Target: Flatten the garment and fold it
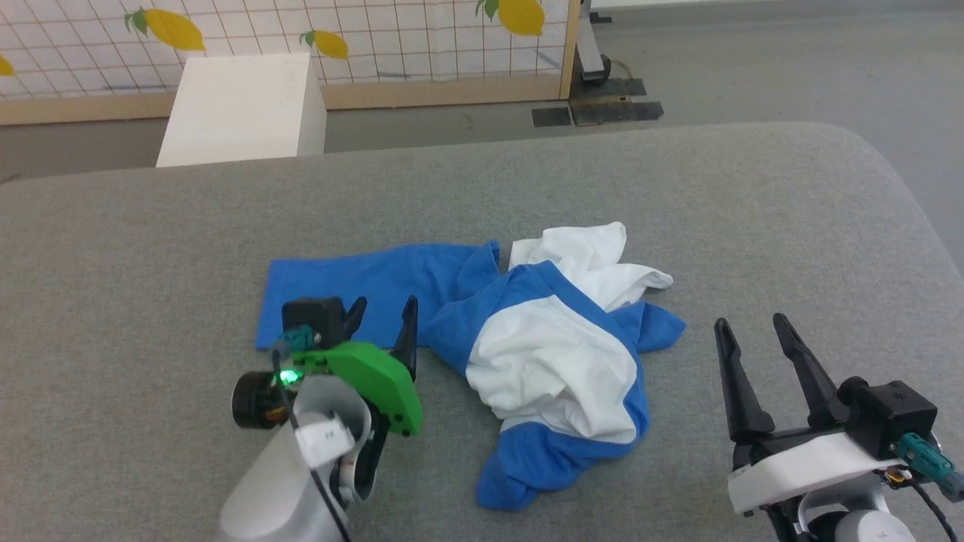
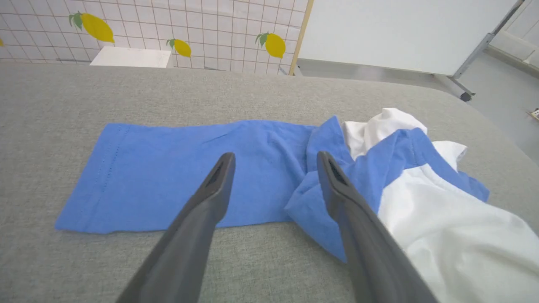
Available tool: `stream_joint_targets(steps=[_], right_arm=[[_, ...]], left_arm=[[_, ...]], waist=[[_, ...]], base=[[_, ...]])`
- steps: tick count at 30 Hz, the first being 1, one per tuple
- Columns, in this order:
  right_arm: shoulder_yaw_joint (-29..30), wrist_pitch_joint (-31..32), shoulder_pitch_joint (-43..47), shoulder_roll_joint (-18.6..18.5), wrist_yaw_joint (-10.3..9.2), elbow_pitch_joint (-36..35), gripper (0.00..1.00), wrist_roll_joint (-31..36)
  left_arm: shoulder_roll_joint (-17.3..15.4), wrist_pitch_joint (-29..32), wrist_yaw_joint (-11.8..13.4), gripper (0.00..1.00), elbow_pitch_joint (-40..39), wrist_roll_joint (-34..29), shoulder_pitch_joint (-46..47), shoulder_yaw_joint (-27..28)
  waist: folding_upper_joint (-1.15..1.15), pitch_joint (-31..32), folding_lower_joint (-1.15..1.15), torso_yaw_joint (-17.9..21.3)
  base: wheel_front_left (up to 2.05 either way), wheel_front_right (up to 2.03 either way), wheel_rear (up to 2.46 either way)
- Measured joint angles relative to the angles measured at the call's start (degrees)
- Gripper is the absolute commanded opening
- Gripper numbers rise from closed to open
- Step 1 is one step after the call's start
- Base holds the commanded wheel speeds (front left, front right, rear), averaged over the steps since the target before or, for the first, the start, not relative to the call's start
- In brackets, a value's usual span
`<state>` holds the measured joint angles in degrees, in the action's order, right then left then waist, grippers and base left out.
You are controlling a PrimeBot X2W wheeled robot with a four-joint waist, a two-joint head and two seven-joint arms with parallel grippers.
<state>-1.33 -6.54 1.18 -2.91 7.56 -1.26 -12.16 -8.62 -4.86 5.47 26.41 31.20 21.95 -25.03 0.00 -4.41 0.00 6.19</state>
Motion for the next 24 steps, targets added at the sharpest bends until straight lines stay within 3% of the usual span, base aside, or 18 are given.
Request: stream_joint_targets(steps=[14, 21, 22, 23, 24], right_arm=[[-2.82, -1.57, -3.49, 0.01, 0.0, 2.01, 1.0, -1.23], [-3.75, -3.09, -4.75, -0.01, 0.0, 3.96, 1.0, -2.23], [-3.83, -3.14, -4.75, 0.0, 0.01, 4.23, 1.0, -2.24], [-3.9, -3.26, -4.75, 0.0, 0.0, 4.56, 1.0, -2.24], [-3.87, -3.38, -4.74, 0.0, 0.0, 4.83, 1.0, -2.24]], left_arm=[[3.08, 18.67, -3.77, 1.0, 17.62, 2.4, 19.66, -4.28], [3.6, 30.86, -3.98, 1.0, 26.19, 1.8, 24.82, -7.8], [3.55, 32.28, -4.03, 0.96, 26.72, 1.71, 25.5, -8.13], [3.49, 33.79, -4.27, 0.54, 27.24, 1.71, 26.09, -8.51], [3.42, 34.77, -4.55, 0.0, 27.57, 1.71, 26.42, -8.8]], waist=[[0.0, -5.93, 0.0, 4.04], [0.0, -8.08, 0.0, 7.23], [0.0, -8.2, 0.0, 7.57], [0.0, -8.28, 0.0, 7.93], [0.0, -8.26, 0.0, 8.21]], base=[[0.0, 0.0, 0.0], [0.0, 0.0, 0.0], [0.0, 0.0, 0.0], [0.0, 0.0, 0.0], [0.0, 0.0, 0.0]])
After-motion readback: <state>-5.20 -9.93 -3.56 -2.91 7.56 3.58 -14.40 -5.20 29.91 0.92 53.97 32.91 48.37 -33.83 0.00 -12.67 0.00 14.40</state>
